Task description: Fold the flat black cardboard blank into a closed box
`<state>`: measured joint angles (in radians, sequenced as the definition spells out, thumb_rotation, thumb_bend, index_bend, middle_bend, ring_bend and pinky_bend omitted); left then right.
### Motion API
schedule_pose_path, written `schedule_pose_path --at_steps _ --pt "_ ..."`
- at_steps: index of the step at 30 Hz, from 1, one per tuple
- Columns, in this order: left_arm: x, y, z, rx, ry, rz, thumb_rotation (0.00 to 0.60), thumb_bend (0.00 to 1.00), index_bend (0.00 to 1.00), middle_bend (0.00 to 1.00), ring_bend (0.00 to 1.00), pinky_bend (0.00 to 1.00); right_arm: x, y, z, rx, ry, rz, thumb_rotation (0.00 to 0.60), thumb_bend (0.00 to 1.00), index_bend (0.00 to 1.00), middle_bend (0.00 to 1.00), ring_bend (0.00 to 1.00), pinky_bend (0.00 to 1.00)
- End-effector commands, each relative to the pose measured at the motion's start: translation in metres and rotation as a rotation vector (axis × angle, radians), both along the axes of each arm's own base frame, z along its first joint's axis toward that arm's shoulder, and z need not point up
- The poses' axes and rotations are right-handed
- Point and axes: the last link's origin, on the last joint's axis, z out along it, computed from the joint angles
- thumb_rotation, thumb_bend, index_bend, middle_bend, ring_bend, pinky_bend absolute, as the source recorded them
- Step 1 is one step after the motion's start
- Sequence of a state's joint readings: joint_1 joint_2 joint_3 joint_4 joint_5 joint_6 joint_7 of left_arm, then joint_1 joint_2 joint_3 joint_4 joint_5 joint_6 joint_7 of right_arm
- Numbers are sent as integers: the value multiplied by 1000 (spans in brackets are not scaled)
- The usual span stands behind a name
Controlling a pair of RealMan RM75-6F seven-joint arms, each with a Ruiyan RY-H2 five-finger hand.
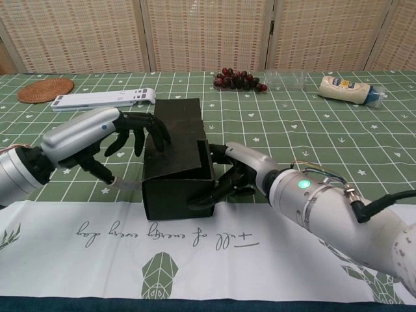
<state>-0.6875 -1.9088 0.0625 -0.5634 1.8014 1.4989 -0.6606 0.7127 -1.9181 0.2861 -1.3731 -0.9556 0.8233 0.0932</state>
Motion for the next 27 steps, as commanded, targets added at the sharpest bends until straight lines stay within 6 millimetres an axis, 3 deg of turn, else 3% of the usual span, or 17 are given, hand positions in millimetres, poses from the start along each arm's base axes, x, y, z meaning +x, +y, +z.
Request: schedule_pose_path --at_steps 1,8,27 --pt "0 0 0 1 15 -14 600 112 425 330 527 784 -2 0 1 -2 6 6 600 424 359 438 837 1000" --pt "-1 0 -1 2 53 -39 600 112 440 331 527 784 -5 1 3 0 12 21 600 489 270 417 837 1000" --pt "6 4 -4 51 202 -184 600 112 524 406 538 784 -10 5 9 11 15 41 600 506 57 402 837 1000"
